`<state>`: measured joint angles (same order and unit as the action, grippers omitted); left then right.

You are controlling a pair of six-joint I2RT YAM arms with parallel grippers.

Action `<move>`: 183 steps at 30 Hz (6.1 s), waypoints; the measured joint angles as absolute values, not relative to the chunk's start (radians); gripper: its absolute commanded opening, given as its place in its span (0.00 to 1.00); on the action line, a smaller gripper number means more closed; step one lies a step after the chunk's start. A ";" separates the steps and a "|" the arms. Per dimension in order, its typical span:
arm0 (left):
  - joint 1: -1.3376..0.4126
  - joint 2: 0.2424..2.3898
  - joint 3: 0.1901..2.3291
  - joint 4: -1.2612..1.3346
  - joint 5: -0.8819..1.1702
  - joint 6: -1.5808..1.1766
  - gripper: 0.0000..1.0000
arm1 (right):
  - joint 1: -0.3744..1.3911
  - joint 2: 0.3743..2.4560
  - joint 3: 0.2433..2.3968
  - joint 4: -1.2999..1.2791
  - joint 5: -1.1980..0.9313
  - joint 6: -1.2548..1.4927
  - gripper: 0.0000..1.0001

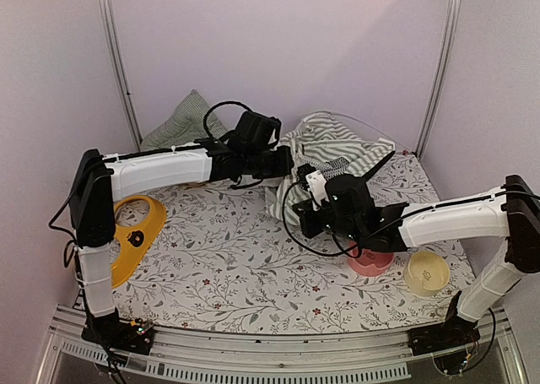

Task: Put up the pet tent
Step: Adjust the tent pole in the pole socket of the pet tent.

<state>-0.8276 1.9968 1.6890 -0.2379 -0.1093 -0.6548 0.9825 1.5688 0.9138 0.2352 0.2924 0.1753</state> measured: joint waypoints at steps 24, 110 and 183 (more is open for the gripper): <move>-0.899 1.768 1.329 0.026 -0.242 -0.727 0.00 | 0.891 1.663 1.121 0.122 0.041 0.339 0.13; -0.873 1.446 0.645 0.492 0.098 -0.176 0.00 | 0.635 1.655 1.293 -0.401 -0.182 0.170 0.72; -1.002 1.518 0.591 0.077 0.168 -0.763 0.21 | 0.688 1.856 1.109 0.233 -0.346 0.839 0.00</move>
